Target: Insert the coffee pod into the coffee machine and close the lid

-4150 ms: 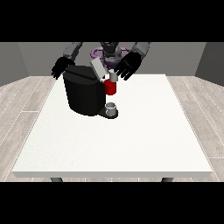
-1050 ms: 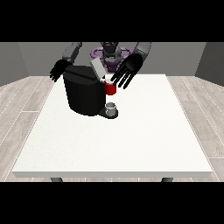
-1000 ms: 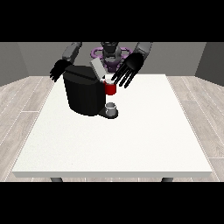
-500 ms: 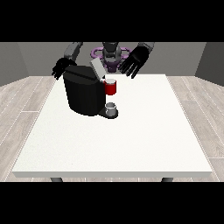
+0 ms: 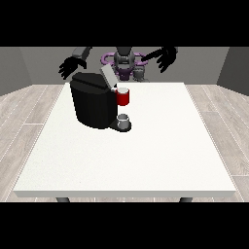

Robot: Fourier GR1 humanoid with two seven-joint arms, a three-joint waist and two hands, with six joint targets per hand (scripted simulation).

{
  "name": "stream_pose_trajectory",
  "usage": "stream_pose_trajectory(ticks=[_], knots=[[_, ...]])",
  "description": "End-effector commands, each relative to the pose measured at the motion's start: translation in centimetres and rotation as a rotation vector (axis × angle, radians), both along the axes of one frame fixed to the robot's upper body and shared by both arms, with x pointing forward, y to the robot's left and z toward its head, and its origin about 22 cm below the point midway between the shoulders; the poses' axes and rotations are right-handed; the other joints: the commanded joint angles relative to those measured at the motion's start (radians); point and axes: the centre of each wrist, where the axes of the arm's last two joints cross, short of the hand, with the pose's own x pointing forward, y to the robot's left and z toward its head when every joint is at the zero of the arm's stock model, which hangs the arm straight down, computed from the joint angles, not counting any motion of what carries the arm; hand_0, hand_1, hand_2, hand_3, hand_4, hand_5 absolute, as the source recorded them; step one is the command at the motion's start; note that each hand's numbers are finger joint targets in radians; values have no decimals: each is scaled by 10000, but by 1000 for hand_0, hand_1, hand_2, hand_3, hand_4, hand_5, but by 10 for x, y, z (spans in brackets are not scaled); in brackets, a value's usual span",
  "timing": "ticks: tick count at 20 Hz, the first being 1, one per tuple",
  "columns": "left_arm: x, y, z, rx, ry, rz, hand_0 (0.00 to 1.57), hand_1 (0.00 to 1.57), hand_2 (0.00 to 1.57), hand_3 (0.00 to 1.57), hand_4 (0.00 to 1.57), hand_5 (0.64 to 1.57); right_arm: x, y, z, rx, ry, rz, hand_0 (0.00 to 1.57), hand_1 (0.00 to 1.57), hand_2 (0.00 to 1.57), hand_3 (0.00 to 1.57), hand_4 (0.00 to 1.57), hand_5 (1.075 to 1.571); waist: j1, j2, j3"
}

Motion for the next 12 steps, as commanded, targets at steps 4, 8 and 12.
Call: stream_pose_trajectory(ticks=[4,8,12], knots=[[-38,-4,-75,-2243,1737,414,0,0,0,0,191,1571,-21,-9,-3,-685,600,643,0,0,0,0,390,1571,768,-1841,7],[-53,6,-93,-3126,1522,943,0,0,0,0,90,1571,9,4,36,-617,-586,1504,0,0,0,0,257,1571,1002,-1381,5],[-73,-8,-120,-3718,2433,719,0,0,0,0,0,1571,15,3,53,-1079,-512,1977,0,0,0,0,43,1571,1489,-2045,8]])
